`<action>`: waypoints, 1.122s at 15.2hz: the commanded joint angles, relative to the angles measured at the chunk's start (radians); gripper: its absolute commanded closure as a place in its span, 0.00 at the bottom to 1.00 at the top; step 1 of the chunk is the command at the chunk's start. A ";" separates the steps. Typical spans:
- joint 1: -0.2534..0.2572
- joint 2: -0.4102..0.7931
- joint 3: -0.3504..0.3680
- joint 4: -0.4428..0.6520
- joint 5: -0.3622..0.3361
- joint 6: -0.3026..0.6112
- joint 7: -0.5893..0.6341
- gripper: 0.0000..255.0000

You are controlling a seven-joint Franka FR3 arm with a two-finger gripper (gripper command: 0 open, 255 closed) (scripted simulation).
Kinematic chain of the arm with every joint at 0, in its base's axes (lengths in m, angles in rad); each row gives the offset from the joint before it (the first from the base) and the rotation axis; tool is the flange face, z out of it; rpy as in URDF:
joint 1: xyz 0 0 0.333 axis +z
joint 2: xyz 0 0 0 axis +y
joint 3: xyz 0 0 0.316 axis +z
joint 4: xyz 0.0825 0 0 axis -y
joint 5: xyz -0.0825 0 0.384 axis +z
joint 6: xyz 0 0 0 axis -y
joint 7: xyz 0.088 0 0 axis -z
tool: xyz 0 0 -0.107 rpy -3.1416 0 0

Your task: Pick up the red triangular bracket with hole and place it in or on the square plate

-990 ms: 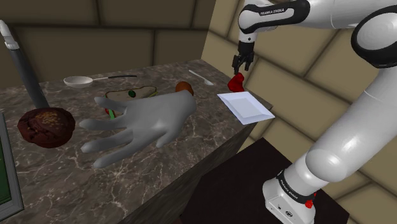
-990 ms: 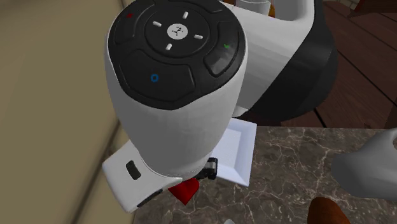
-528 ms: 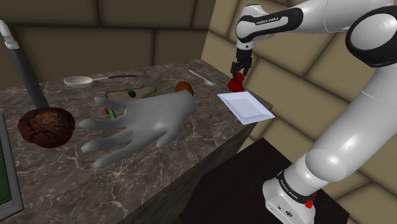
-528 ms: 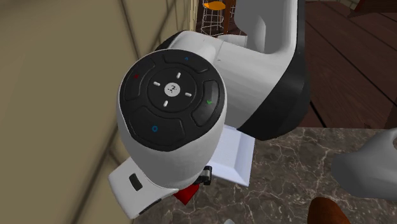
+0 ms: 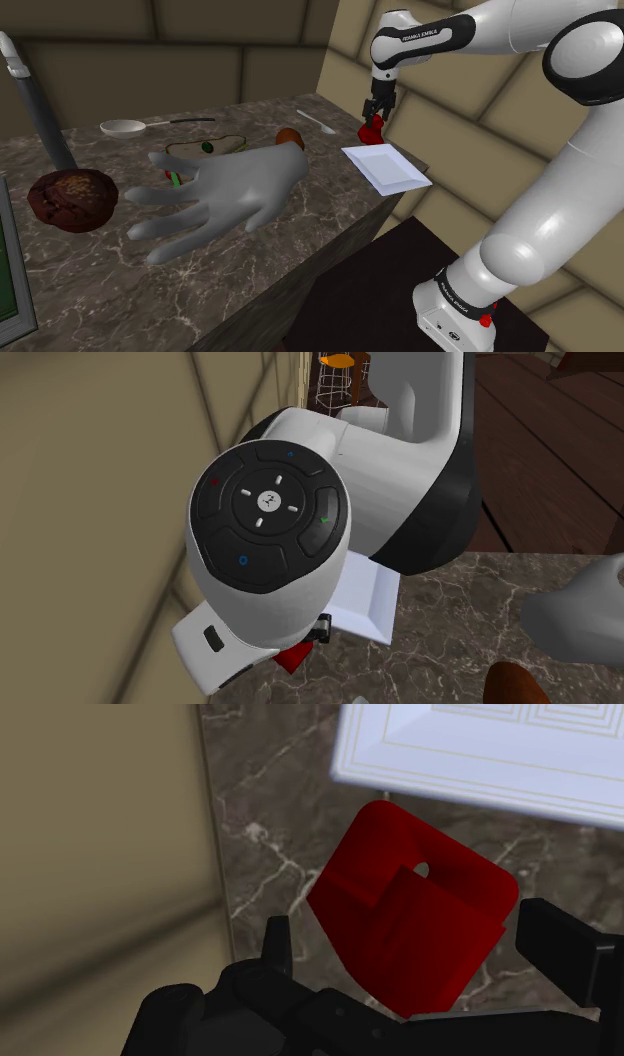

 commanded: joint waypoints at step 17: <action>0.002 -0.024 0.001 0.064 0.001 -0.087 -0.012 1.00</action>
